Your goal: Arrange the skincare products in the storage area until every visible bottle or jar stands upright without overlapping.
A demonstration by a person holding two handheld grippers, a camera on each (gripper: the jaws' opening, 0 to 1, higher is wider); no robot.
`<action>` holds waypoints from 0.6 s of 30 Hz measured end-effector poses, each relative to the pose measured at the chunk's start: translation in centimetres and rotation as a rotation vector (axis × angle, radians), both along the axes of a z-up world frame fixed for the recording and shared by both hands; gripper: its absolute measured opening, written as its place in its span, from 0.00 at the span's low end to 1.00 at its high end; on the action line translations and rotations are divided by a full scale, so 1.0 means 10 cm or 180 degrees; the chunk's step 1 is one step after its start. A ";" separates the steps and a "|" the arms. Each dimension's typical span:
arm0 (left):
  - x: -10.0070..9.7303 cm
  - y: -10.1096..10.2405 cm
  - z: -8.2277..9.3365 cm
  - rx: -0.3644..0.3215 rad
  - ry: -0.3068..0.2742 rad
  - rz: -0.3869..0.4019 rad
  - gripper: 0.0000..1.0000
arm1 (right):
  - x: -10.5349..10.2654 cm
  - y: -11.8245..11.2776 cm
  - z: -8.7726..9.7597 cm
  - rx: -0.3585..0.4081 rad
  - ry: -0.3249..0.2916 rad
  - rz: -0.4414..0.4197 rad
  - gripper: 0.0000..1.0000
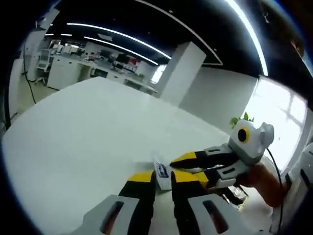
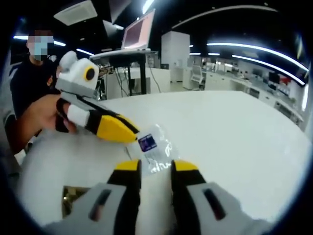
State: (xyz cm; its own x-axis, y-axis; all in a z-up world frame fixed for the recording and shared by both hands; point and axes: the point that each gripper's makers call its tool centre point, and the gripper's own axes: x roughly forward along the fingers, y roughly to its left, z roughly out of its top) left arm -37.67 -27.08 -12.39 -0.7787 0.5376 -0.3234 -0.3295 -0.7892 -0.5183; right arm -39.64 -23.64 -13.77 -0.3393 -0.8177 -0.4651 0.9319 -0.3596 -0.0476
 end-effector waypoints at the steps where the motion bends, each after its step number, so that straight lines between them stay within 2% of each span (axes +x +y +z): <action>1: 0.01 0.02 -0.01 0.0008 -0.0021 -0.0035 0.10 | 0.00 0.00 0.00 0.0000 0.0001 -0.0001 0.25; 8: 0.00 -0.02 0.01 -0.0001 0.0004 -0.0013 0.06 | 0.00 0.00 0.00 0.0011 0.0003 -0.0004 0.25; 10: 0.00 -0.04 0.01 -0.0061 0.0026 0.0001 0.01 | 0.00 0.00 0.00 0.0017 -0.0001 -0.0006 0.24; 18: 0.02 -0.01 0.07 -0.0085 0.0098 0.0017 0.00 | 0.01 0.00 0.02 0.0078 -0.0028 -0.0096 0.24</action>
State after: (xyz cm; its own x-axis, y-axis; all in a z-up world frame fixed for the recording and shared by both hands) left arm -37.45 -27.19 -11.69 -0.7914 0.5249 -0.3133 -0.3409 -0.8043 -0.4867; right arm -39.54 -23.59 -13.60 -0.3595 -0.7954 -0.4880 0.9210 -0.3865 -0.0484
